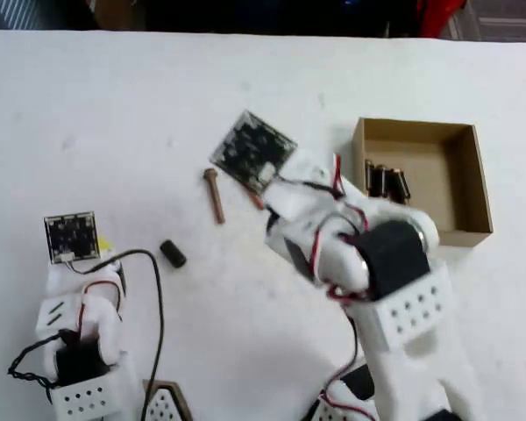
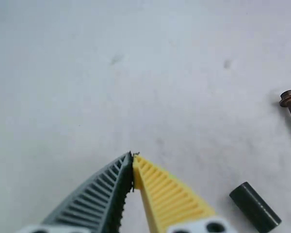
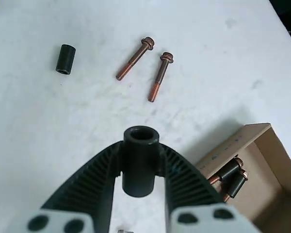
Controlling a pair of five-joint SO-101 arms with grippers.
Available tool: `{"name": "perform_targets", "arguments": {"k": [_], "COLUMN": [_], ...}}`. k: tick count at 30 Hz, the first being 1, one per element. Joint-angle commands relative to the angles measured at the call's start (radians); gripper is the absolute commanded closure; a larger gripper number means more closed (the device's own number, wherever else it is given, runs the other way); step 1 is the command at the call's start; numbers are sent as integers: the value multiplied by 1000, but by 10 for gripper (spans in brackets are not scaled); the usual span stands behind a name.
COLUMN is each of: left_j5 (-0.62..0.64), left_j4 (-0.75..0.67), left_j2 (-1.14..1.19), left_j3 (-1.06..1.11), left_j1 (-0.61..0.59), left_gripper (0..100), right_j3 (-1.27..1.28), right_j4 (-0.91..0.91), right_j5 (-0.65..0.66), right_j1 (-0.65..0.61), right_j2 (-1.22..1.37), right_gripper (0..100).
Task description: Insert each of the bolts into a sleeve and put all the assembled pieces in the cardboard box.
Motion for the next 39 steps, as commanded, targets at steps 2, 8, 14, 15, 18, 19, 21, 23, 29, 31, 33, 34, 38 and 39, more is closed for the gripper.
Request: {"name": "perform_targets", "arguments": {"k": [2, 8, 14, 15, 18, 19, 21, 23, 29, 31, 33, 34, 38, 39], "left_j5": [-9, -3, -8, -9, -9, -9, -9, -9, -2, 29, 118, 163, 190, 193], "left_j4": [-25, -20, 23, 32, 46, 46, 51, 51, 52, 52, 52, 66, 117, 118], "left_j2": [-10, -10, -8, -8, -8, -8, -8, -8, -7, -7, -5, -5, -5, -5], "left_j3": [-14, -11, -14, -14, -12, -12, -12, -12, -12, -11, -11, -11, -17, -15], "left_j1": [19, 56, 125, 148, 196, 200, 205, 206, 292, 323, 341, 346, 348, 349], "left_gripper": [978, 978, 977, 977, 977, 977, 976, 976, 976, 976, 976, 976, 977, 977], "right_j3": [144, 344, 560, 600, 701, 730, 787, 836, 919, 945, 993, 1020, 1111, 1129], "right_j4": [-77, -162, -295, -317, -372, -390, -424, -460, -492, -493, -527, -550, -610, -616], "right_j5": [-11, -17, -14, -17, -18, -18, -28, -69, -97, -97, -107, -127, -153, -160], "right_j1": [7, 33, 140, 145, 140, 139, 139, 140, 147, 147, 147, 147, 148, 150], "right_j2": [-206, -392, -536, -556, -615, -636, -679, -723, -820, -845, -874, -892, -975, -998], "right_gripper": [982, 982, 982, 982, 982, 982, 982, 982, 982, 981, 981, 981, 981, 981]}}
